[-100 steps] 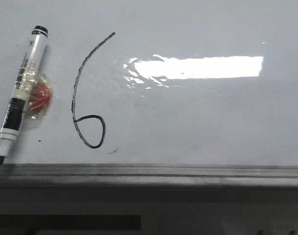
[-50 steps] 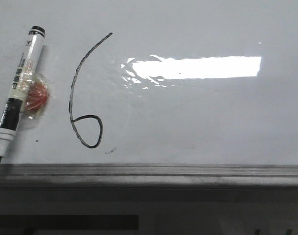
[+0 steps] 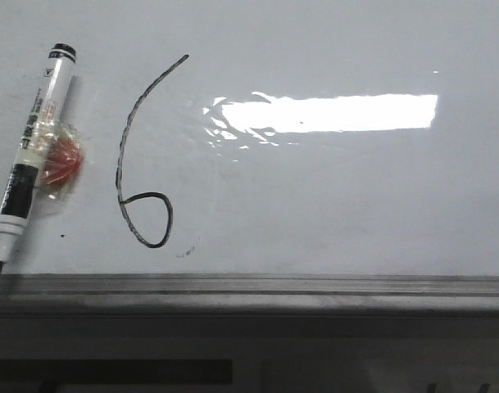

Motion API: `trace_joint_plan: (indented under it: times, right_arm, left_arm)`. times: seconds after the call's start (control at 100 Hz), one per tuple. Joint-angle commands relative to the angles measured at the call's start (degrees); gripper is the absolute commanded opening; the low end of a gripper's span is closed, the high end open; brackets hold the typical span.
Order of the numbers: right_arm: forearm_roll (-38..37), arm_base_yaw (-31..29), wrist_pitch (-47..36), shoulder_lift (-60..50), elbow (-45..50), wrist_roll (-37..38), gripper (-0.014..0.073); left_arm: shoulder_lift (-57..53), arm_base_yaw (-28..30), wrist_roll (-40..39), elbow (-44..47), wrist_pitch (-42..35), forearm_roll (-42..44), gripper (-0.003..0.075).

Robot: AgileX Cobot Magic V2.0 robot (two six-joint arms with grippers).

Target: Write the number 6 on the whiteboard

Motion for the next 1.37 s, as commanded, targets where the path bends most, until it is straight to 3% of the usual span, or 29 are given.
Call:
trace_joint_plan:
  times: [0.0, 0.26, 0.52, 0.73, 1.36]
  right_arm:
    - [-3.86, -5.71, -4.19, 0.18, -0.34, 3.22, -0.0066]
    - [-3.59, -12.03, 3.24, -8.28, 4.38, 3.46, -0.0066]
    - [-3.59, -13.13, 17.16, -10.85, 4.30, 3.46, -0.0066]
    - [-3.59, -13.13, 22.05, -10.85, 4.30, 3.36, -0.0066]
    - [-3.59, -13.13, 21.91, -10.85, 4.30, 3.36, -0.0066]
  left_arm:
    - [-1.75, 0.12, -0.64, 2.54, -2.43, 0.00, -0.0019]
    - [-1.75, 0.12, -0.64, 2.54, -2.43, 0.00, -0.0019]
    - [-1.75, 0.12, -0.64, 2.54, -2.43, 0.00, -0.0019]
    - [-1.75, 0.12, -0.64, 2.54, -2.43, 0.00, -0.0019]
    - [-1.75, 0.12, -0.64, 2.54, -2.43, 0.00, -0.0019]
